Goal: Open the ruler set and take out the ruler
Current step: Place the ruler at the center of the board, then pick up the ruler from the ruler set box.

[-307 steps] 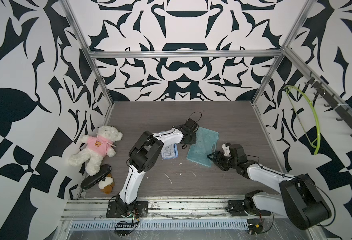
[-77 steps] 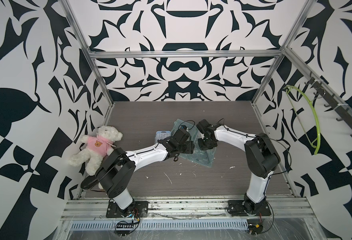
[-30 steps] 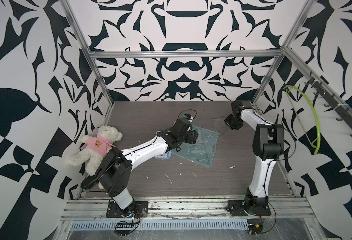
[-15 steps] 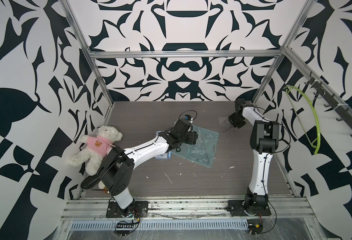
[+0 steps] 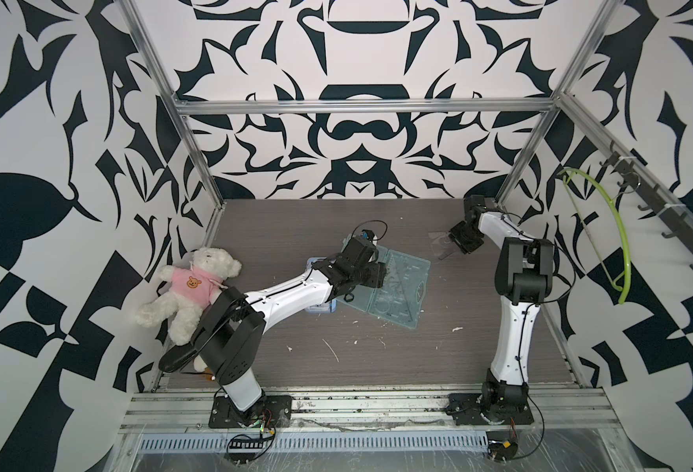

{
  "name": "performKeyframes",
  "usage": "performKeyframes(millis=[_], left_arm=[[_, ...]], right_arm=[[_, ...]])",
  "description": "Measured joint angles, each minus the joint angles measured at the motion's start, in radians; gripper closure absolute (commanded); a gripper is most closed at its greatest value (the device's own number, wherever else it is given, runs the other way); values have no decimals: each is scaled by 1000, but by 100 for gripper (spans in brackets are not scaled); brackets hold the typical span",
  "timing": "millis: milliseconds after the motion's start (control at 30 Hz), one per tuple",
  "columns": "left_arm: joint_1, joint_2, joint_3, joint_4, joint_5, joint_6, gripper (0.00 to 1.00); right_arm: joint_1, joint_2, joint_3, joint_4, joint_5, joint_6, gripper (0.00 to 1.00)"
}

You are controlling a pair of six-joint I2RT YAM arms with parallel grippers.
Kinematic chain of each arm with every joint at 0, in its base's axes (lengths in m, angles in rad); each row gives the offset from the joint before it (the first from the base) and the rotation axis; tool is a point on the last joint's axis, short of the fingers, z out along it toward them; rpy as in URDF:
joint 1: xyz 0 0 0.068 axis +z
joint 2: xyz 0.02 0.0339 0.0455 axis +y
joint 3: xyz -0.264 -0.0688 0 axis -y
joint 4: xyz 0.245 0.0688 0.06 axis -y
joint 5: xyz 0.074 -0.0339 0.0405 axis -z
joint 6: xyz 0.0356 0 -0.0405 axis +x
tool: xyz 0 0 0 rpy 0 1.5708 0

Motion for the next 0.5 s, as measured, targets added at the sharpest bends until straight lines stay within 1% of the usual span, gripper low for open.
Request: performKeyframes(millis=[100, 233, 300, 367, 500], left_arm=[[8, -30, -32, 11, 3, -23, 32], [15, -70, -63, 11, 24, -56, 32], [16, -90, -79, 9, 44, -75, 31], [19, -108, -98, 9, 66, -95, 31], [34, -133, -148, -9, 148, -153, 31]], right_arm=[[8, -105, -99, 32, -21, -12, 53], [44, -303, -246, 63, -48, -49, 55], [105, -403, -302, 65, -46, -87, 55], [185, -472, -340, 64, -41, -131, 56], [378, -544, -412, 42, -37, -220, 55]])
